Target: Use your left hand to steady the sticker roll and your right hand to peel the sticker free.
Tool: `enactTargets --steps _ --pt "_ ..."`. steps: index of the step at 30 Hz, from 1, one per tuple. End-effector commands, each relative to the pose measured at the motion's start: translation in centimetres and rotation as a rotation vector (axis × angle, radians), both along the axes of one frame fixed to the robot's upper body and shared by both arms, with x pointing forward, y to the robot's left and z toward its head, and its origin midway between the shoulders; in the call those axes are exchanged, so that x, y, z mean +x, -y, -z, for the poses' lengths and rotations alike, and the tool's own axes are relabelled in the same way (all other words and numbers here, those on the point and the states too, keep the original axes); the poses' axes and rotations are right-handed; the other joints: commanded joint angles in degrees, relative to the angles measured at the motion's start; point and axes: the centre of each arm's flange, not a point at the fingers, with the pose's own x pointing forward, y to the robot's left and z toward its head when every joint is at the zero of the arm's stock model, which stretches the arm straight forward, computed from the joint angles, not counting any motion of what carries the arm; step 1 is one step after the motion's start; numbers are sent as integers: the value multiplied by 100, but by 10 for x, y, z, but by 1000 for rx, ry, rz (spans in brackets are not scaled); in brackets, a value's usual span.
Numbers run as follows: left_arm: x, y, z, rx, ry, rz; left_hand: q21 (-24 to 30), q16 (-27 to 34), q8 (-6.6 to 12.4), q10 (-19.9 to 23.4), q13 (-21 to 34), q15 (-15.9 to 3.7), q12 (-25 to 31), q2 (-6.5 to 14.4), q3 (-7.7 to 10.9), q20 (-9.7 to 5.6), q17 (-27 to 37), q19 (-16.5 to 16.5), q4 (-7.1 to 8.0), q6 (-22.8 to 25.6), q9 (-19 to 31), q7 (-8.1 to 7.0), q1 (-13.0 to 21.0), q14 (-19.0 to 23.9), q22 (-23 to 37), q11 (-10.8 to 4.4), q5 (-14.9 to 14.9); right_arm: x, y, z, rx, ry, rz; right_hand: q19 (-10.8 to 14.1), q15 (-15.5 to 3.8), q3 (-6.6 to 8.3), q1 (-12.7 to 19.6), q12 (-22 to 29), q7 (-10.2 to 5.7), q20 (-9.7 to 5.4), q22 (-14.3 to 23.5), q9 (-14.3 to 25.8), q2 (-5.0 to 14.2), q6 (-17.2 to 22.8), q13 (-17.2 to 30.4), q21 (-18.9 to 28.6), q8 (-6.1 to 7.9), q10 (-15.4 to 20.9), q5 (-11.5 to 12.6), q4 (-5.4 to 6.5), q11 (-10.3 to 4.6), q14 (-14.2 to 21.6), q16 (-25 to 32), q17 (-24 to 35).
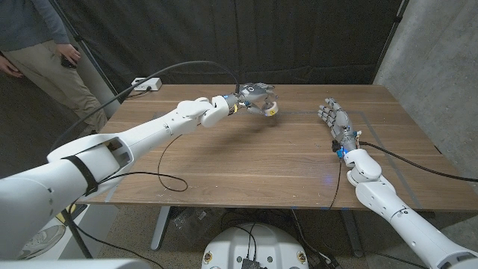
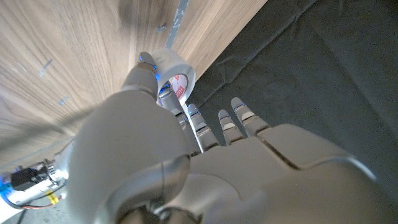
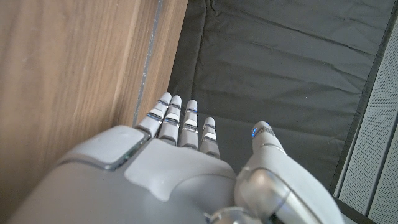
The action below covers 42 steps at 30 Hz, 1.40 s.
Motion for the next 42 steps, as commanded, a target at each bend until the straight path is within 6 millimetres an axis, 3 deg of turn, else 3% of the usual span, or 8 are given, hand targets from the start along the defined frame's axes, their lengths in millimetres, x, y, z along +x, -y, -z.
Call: enactTargets --steps 1,6,15,36,42 --pt "-1 -11 -4 -189 -105 36 39 24 259 72 24 -583 46 47 108 -8 10 56 40 313 393 331 14 57 11 -3 1 -9 -5 -7 -49 34 56 102 -55 53 149 58 43 38 29 20 -1 142 13 45 65 128 67 -89 -4 147 31 17" --pt "0 -14 -4 -233 -163 47 40 17 276 105 27 -571 57 44 118 14 6 53 26 318 411 329 31 64 10 -4 -5 -13 -8 -13 -86 55 97 186 -137 123 324 107 124 32 42 24 -1 312 19 82 114 280 91 -189 -72 303 49 23" --pt "4 -18 -4 -322 -285 77 35 6 286 134 33 -546 63 55 141 62 4 32 7 271 446 367 59 69 11 -3 -15 -23 -12 -24 -155 107 182 314 -312 229 649 172 120 13 67 35 -30 568 32 148 172 494 120 -308 -183 588 88 39" --pt "17 -12 -5 -450 -592 195 1 -36 293 99 52 -438 42 112 184 182 14 -78 16 123 530 406 67 -36 15 46 -35 -50 -28 -49 -400 244 482 484 -599 381 1278 247 95 -17 110 53 -70 1047 49 255 280 763 127 -366 -385 923 146 95" --pt "20 -6 -7 -489 -676 243 -16 -41 292 28 61 -349 7 152 200 233 23 -134 34 47 565 400 58 -100 19 78 -26 -60 -35 -52 -451 288 562 640 -833 405 1523 313 62 -79 137 58 -55 1198 62 350 305 965 100 -336 -441 1184 276 189"
